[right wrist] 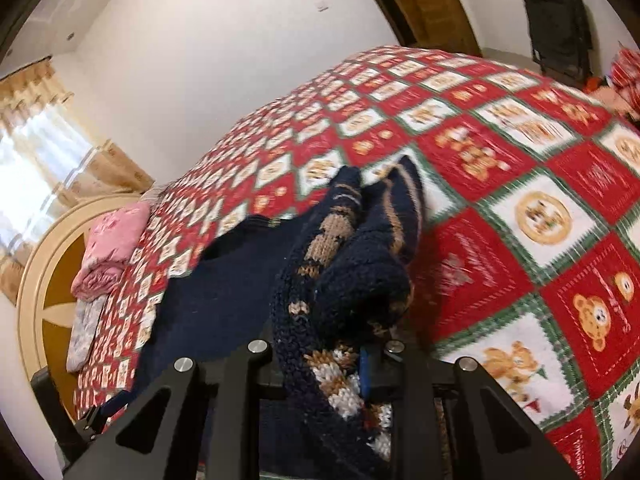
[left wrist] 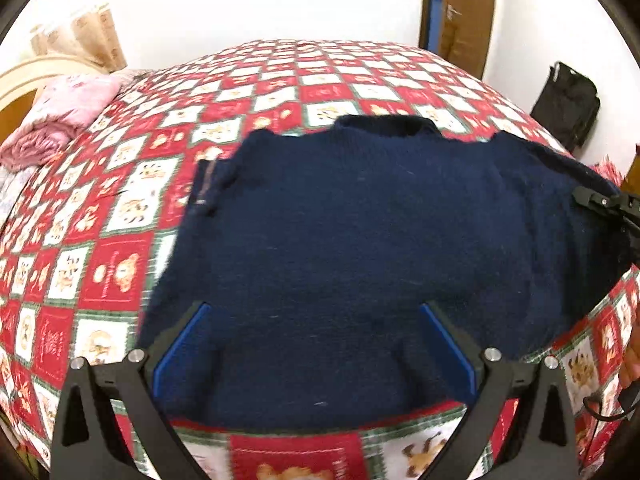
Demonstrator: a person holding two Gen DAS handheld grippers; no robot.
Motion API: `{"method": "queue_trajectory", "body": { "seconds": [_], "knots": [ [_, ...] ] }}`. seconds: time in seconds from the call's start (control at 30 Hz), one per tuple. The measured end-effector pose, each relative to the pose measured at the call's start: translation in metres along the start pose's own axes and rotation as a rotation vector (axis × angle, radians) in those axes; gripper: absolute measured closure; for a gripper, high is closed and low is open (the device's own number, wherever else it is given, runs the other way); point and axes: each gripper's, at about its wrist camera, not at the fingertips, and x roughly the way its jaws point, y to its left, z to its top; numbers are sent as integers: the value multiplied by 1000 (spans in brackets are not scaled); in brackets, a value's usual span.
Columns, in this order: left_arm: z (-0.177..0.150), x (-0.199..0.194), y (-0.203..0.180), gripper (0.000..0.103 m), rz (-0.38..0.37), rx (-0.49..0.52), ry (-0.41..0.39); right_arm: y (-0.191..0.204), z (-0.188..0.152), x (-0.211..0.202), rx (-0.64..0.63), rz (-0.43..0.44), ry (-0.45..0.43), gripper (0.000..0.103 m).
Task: Fold small clothes
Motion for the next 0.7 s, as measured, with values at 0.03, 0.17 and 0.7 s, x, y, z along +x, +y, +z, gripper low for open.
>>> {"method": "queue_trajectory", "body": {
  "seconds": [0.03,0.17,0.7],
  "knots": [
    [0,-2,7,0,12,-12,1,9,1,-1,-12,12,2,80],
    [-3,-9,34,0,31,-75,-16,51,2,-1,-83,56,13,80],
    [-38,-41,153,0,140,-291,-67,262,-95,75,-492,171,136,80]
  ]
}}
